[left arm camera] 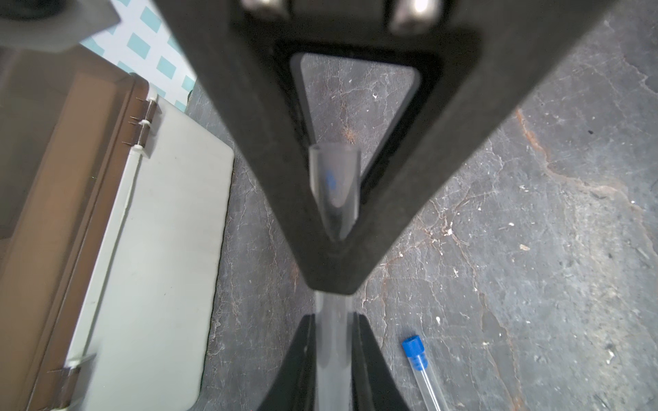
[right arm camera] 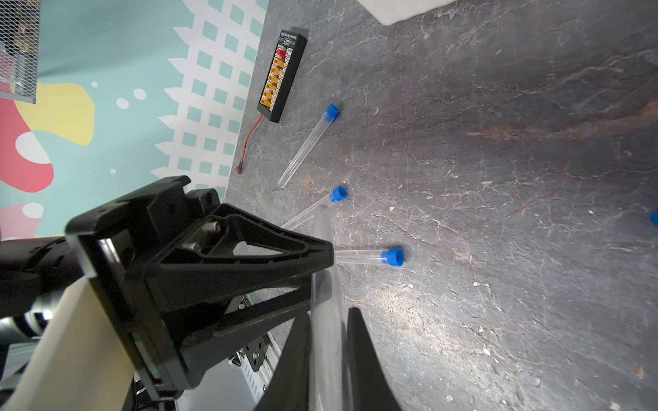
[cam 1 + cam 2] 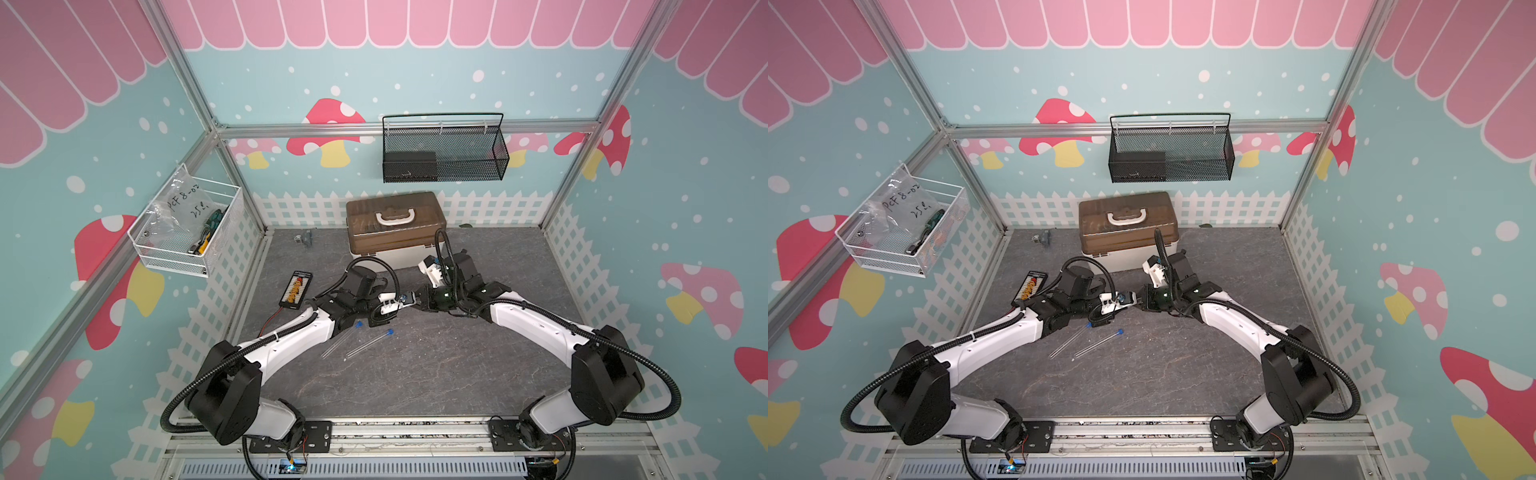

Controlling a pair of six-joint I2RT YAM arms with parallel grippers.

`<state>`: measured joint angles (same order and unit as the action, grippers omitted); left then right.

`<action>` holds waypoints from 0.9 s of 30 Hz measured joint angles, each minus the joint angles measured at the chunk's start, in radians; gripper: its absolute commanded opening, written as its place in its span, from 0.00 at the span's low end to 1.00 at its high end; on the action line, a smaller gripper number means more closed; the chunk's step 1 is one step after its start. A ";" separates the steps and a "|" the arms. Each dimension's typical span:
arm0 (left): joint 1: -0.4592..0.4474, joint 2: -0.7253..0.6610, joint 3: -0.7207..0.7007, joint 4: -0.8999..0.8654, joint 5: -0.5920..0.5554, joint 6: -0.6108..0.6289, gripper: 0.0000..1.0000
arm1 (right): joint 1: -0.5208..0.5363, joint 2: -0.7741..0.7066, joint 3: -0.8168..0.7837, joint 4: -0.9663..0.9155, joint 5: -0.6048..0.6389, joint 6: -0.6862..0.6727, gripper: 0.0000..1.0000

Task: Insert stoppers into test tubes
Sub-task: Pick up the test tube at the center of the board.

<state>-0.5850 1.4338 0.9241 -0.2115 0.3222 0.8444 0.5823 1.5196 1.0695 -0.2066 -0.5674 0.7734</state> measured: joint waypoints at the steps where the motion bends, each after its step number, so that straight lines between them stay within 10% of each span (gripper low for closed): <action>1: 0.000 0.000 -0.004 0.005 -0.004 0.001 0.33 | 0.000 0.000 0.000 -0.001 -0.008 0.002 0.11; 27: 0.001 -0.044 -0.122 0.135 -0.004 0.008 0.14 | 0.000 -0.025 0.004 -0.024 -0.096 0.018 0.11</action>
<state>-0.5838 1.3895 0.8024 -0.0769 0.3183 0.8524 0.5819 1.4948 1.0733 -0.2306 -0.6636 0.7914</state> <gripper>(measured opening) 0.179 0.113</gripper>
